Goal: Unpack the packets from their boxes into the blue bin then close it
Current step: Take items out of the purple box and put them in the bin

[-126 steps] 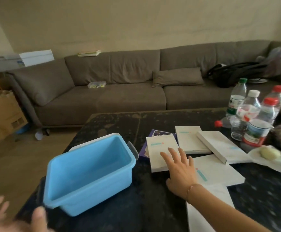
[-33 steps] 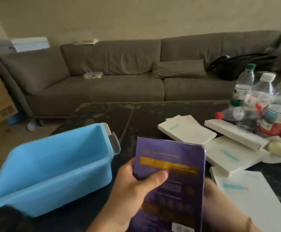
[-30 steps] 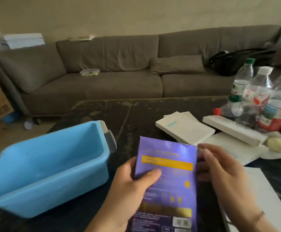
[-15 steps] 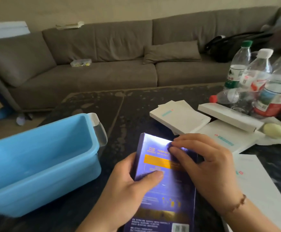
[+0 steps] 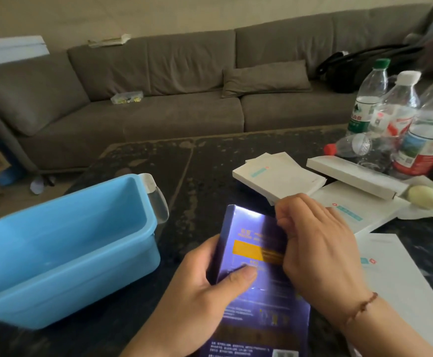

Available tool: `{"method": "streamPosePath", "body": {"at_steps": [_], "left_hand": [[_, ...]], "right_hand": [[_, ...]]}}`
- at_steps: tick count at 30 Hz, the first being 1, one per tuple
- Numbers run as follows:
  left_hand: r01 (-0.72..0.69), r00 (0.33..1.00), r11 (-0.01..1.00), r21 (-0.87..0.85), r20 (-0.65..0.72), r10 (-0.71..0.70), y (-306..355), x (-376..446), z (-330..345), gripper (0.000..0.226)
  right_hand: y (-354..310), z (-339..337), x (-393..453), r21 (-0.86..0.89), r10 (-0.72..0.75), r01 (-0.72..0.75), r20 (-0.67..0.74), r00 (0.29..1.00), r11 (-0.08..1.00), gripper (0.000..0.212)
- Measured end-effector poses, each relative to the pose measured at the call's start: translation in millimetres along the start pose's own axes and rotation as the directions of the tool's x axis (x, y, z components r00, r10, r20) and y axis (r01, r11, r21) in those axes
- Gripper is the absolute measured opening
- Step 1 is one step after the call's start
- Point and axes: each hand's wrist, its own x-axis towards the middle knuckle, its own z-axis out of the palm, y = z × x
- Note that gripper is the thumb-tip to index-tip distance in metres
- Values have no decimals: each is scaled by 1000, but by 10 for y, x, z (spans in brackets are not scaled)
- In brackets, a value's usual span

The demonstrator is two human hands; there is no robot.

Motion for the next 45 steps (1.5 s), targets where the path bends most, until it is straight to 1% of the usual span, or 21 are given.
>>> {"method": "streamPosePath", "body": {"at_steps": [3, 6, 9, 11, 16, 18, 19, 21, 23, 25, 27, 28, 30, 32, 34, 35, 37, 40, 42, 44, 45], "left_hand": [[64, 997, 998, -25, 44, -63, 17, 15, -39, 30], [173, 979, 978, -114, 126, -158, 32, 30, -96, 30], [171, 980, 977, -124, 123, -156, 47, 29, -104, 31], [151, 982, 979, -136, 133, -133, 58, 24, -101, 34], [-17, 984, 974, -226, 170, 57, 112, -13, -44, 49], [-162, 978, 956, -243, 89, 188, 150, -11, 18, 54], [-250, 966, 950, -190, 14, 257, 149, -4, 46, 52], [-394, 916, 918, -44, -104, 388, 150, 2, 89, 42], [-485, 855, 870, 87, -160, 493, 161, -6, 100, 28], [-529, 798, 823, 205, -211, 565, 166, -18, 70, 24], [-508, 784, 843, 177, -310, 538, 183, -34, 15, 28], [-503, 775, 853, 143, -363, 518, 185, -40, -13, 30], [-528, 724, 839, 129, -449, 524, 200, -47, -31, 31], [-589, 593, 759, 277, -490, 639, 250, -25, -11, 23], [-621, 427, 633, 461, -478, 767, 261, 25, 31, 21], [-626, 371, 589, 512, -469, 801, 253, 65, 49, 23], [-621, 330, 557, 551, -462, 824, 216, 162, 80, 24], [-617, 357, 589, 521, -482, 800, 99, 259, 94, 20], [-612, 356, 593, 523, -488, 797, 40, 234, 112, 18], [-613, 364, 612, 500, -508, 780, 13, 155, 130, 17], [-609, 379, 643, 464, -542, 750, 4, 109, 141, 19]], "right_hand": [[-12, -134, 65, 81, 92, -100, 103, 990, 992, 25], [-63, -270, 122, 140, 148, -181, 218, 965, 973, 11], [-116, -352, 159, 185, 178, -228, 255, 951, 956, 23], [-95, -377, 181, 230, 244, -316, 294, 924, 921, 27], [8, -498, 280, 282, 329, -421, 320, 888, 862, 24], [-7, -550, 301, 353, 336, -467, 372, 865, 811, 17], [-41, -568, 306, 395, 336, -497, 409, 848, 773, 16], [-109, -584, 305, 463, 318, -523, 451, 834, 716, 31], [-137, -608, 300, 579, 269, -485, 421, 866, 656, 46], [-122, -662, 288, 727, 137, -419, 415, 899, 543, 53], [-79, -689, 259, 749, 14, -381, 445, 895, 542, 61], [-68, -683, 253, 741, -5, -360, 440, 898, 567, 57], [-98, -642, 243, 751, 43, -322, 366, 930, 577, 39], [-181, -586, 248, 782, 124, -292, 269, 955, 551, 31], [-261, -528, 249, 840, 258, -319, 222, 940, 439, 30], [-292, -499, 249, 856, 330, -331, 204, 922, 397, 28], [-324, -406, 232, 843, 420, -333, 145, 896, 421, 23], [-351, -232, 158, 795, 426, -304, 63, 902, 525, 9], [-333, -165, 88, 726, 329, -244, 26, 944, 643, 12], [-298, -200, 46, 632, 143, -120, 14, 990, 765, 35], [-263, -245, 43, 612, 59, -68, 36, 998, 788, 43]]}}
